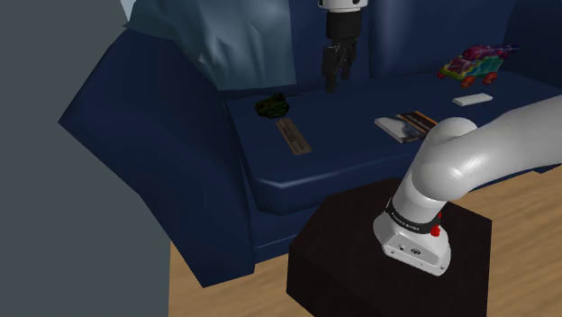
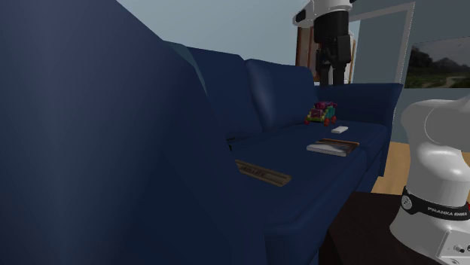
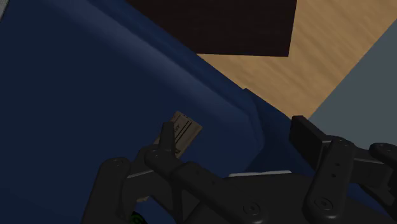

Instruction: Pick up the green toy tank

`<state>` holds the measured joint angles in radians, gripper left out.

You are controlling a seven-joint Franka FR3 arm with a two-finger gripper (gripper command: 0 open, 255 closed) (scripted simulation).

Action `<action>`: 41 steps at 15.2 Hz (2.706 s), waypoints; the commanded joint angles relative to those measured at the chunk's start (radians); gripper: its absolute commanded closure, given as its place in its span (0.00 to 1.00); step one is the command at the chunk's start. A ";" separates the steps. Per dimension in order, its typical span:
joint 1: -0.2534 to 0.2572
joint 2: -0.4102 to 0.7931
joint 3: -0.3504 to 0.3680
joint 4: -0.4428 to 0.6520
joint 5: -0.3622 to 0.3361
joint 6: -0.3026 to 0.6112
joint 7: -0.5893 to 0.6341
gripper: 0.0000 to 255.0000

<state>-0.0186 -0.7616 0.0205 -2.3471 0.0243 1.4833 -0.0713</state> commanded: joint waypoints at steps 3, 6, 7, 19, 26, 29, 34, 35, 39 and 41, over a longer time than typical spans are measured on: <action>-0.010 0.035 -0.016 -0.018 -0.010 0.076 -0.011 0.00; -0.025 0.098 -0.041 -0.035 -0.021 0.190 -0.027 0.00; -0.030 0.121 -0.049 -0.038 -0.024 0.227 -0.033 0.00; -0.066 0.461 -0.150 0.036 -0.008 0.628 -0.110 0.00; -0.078 0.691 -0.202 0.168 0.069 0.796 -0.184 0.00; -0.089 0.792 -0.216 0.244 0.118 0.849 -0.223 0.00; -0.120 0.963 -0.223 0.398 0.212 0.908 -0.289 0.00; -0.129 0.998 -0.222 0.432 0.230 0.916 -0.301 0.00; -0.136 1.030 -0.216 0.430 0.250 0.952 -0.318 0.00; -0.138 1.043 -0.212 0.420 0.259 0.975 -0.326 0.00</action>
<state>-0.1533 0.2712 -0.1931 -1.9269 0.2770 2.4478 -0.3903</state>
